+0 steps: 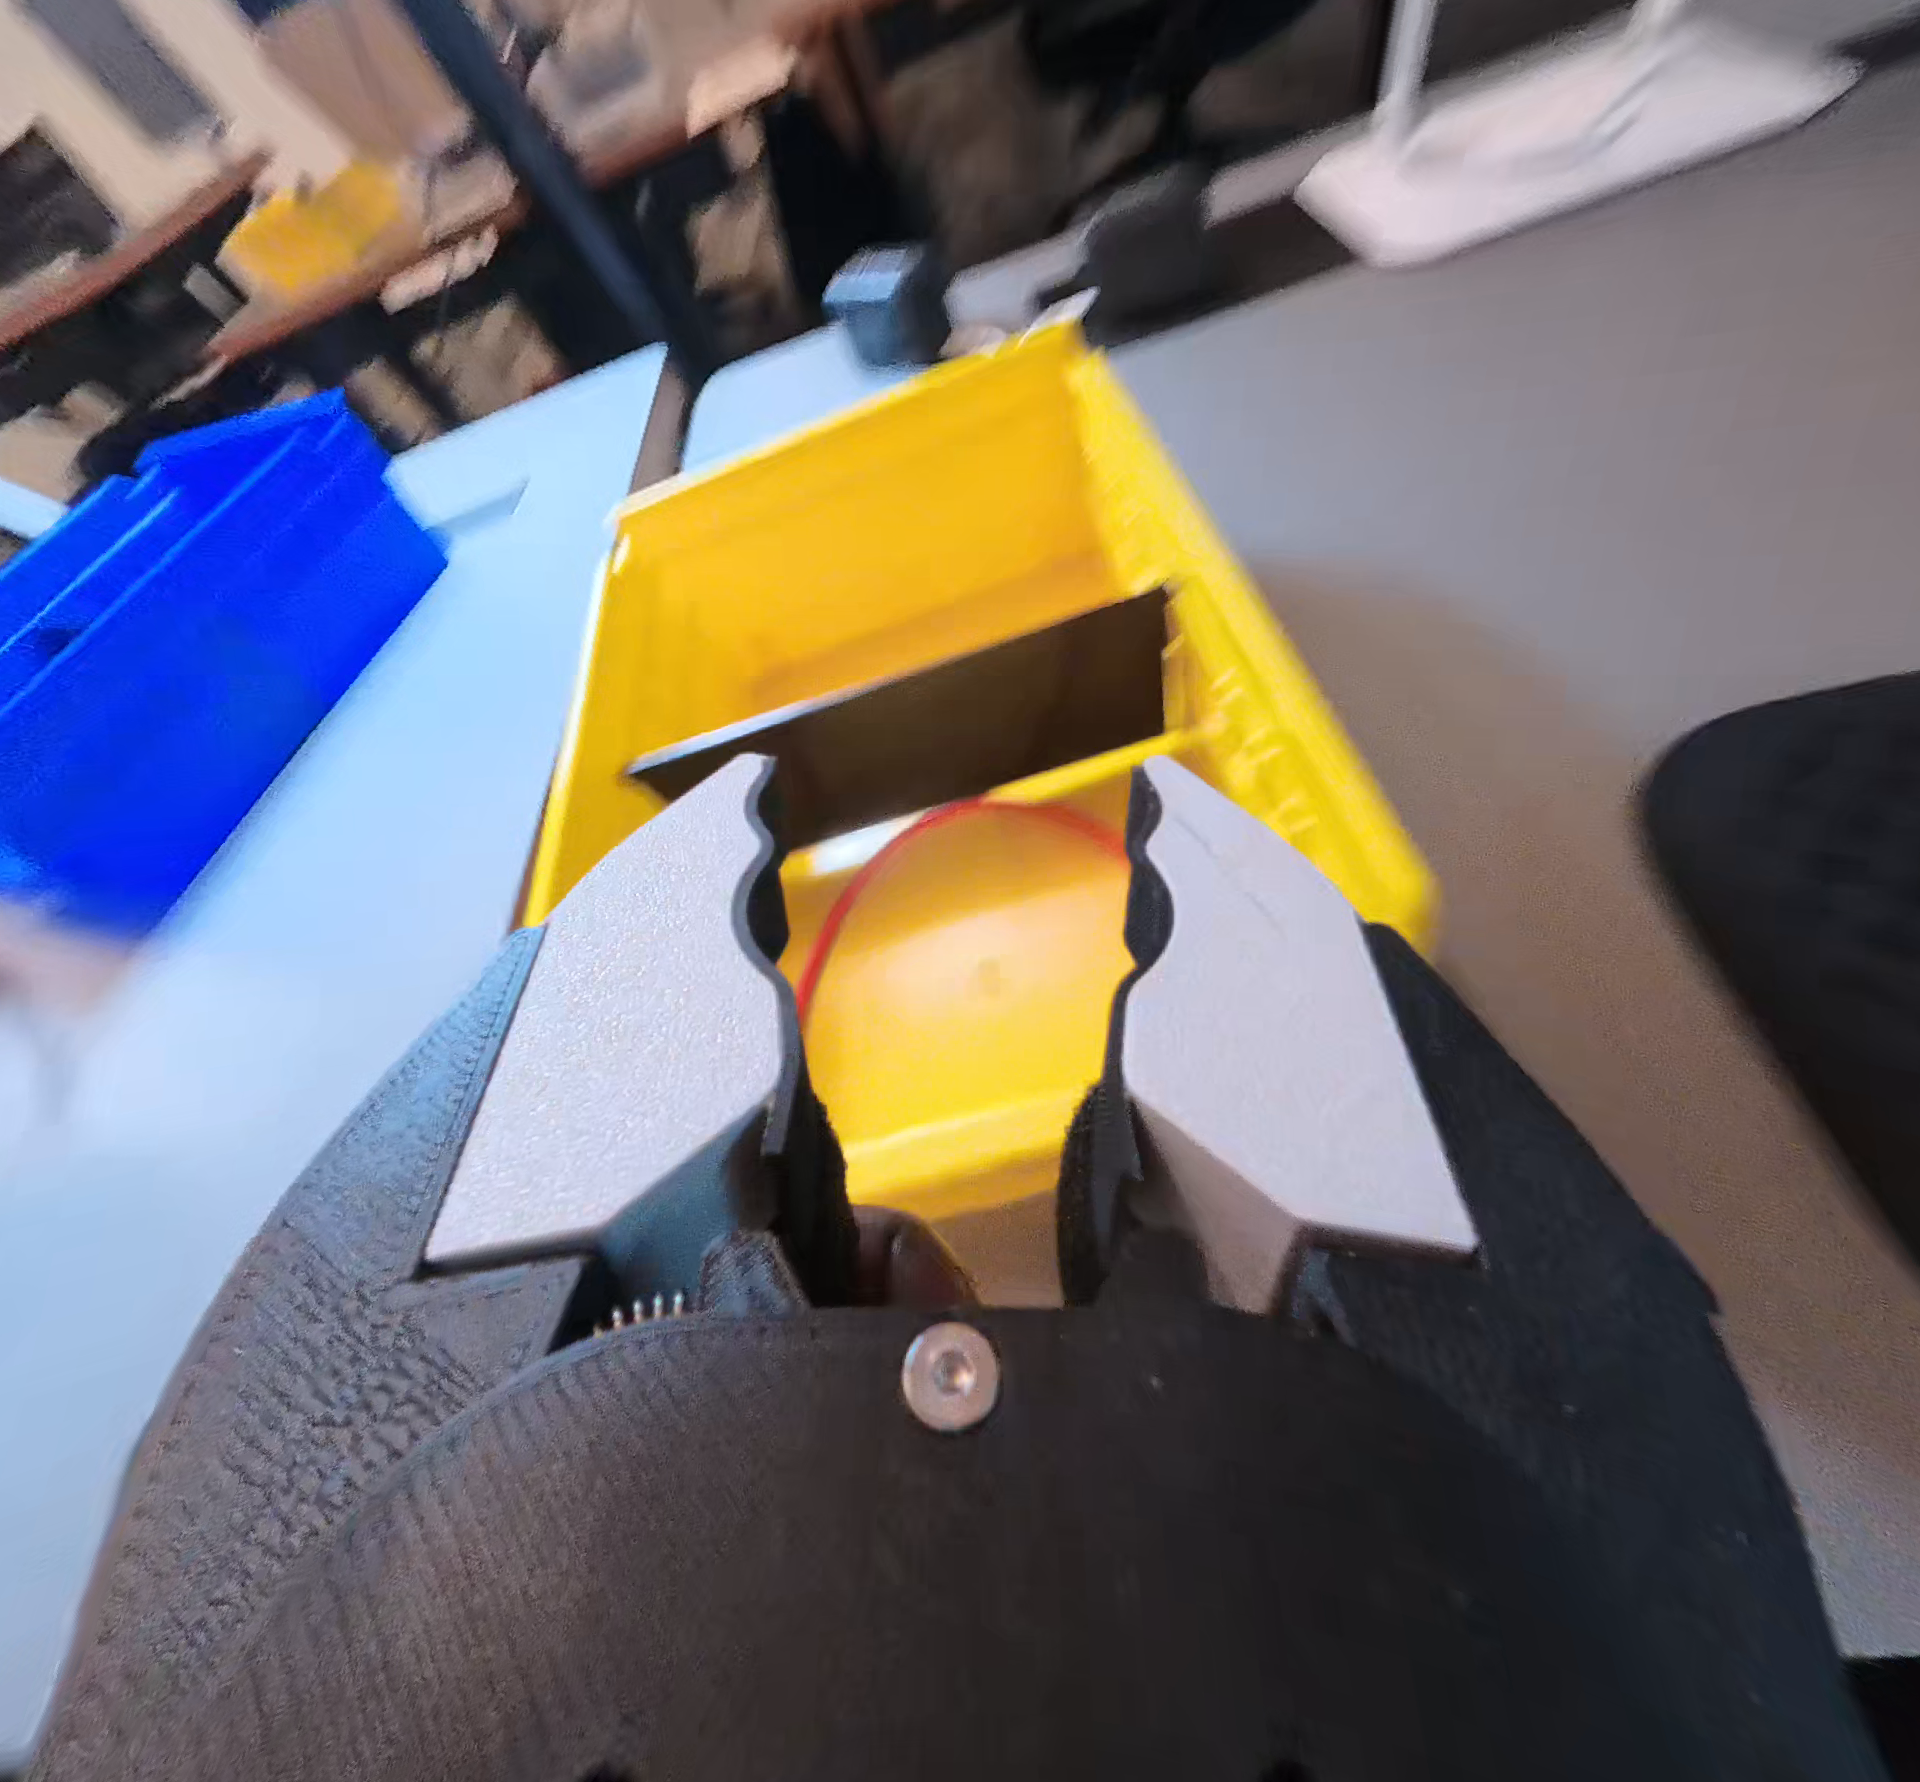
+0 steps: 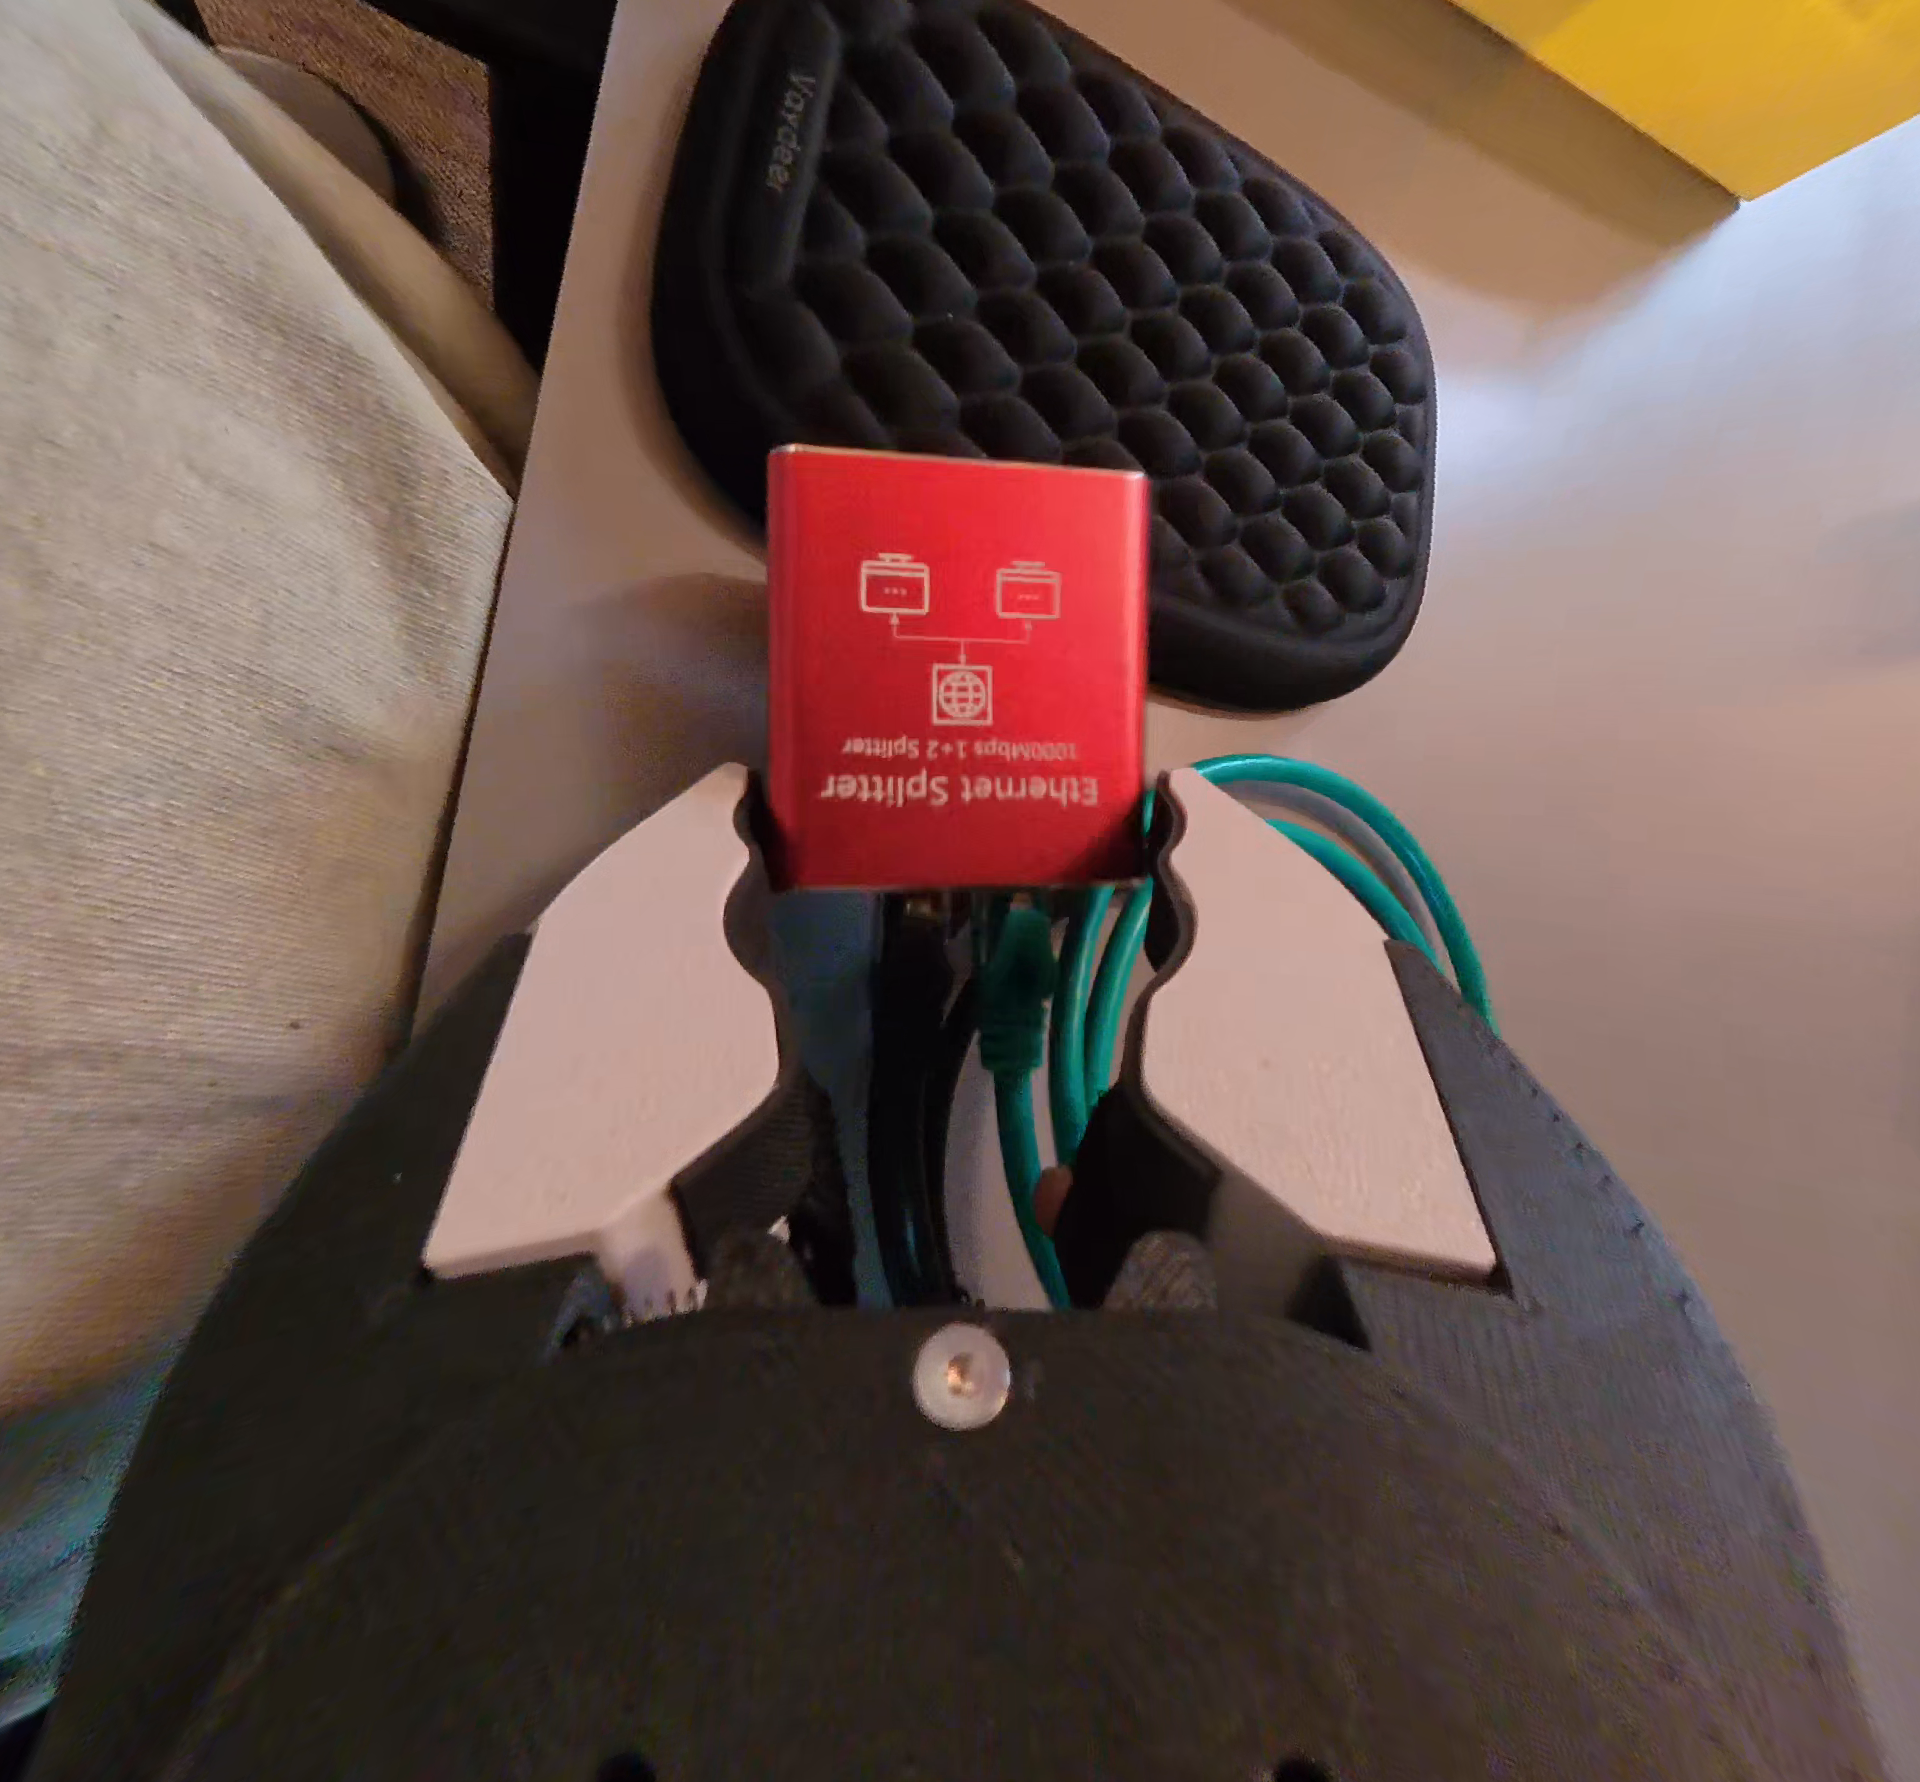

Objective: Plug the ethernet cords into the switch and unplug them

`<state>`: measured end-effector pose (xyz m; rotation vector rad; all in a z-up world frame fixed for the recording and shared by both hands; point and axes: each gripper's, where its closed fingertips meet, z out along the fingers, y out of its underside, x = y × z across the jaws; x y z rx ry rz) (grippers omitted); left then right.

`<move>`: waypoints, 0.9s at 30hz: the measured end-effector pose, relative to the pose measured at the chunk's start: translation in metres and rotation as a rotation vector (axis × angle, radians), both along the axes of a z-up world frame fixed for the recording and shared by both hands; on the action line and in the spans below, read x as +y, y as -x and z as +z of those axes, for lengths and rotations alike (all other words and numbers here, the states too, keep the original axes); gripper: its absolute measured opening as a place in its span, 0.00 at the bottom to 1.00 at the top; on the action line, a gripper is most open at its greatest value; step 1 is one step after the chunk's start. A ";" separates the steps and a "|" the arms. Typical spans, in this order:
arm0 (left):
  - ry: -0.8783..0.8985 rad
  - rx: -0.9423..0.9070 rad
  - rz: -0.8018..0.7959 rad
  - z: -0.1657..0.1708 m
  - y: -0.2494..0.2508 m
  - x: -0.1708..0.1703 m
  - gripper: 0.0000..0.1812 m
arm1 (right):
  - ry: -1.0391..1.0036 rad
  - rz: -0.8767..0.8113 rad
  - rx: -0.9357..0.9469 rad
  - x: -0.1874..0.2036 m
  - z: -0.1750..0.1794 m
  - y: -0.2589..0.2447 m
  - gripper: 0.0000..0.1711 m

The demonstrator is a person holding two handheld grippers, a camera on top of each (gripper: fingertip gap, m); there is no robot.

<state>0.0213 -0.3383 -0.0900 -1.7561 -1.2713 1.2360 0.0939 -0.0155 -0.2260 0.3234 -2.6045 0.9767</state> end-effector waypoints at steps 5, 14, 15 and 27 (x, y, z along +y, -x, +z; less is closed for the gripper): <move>0.063 -0.208 0.095 -0.038 0.002 -0.035 0.29 | 0.083 -0.014 -0.014 0.007 0.016 0.002 0.47; 0.108 -0.853 0.002 -0.080 0.005 -0.065 0.19 | 0.218 -0.012 0.065 0.013 0.053 0.002 0.43; 0.105 -0.918 0.008 -0.087 0.006 -0.068 0.19 | 0.221 -0.007 0.074 0.013 0.055 0.001 0.42; 0.192 -1.233 0.092 -0.135 0.005 -0.105 0.18 | 0.240 0.019 0.112 0.010 0.062 -0.003 0.39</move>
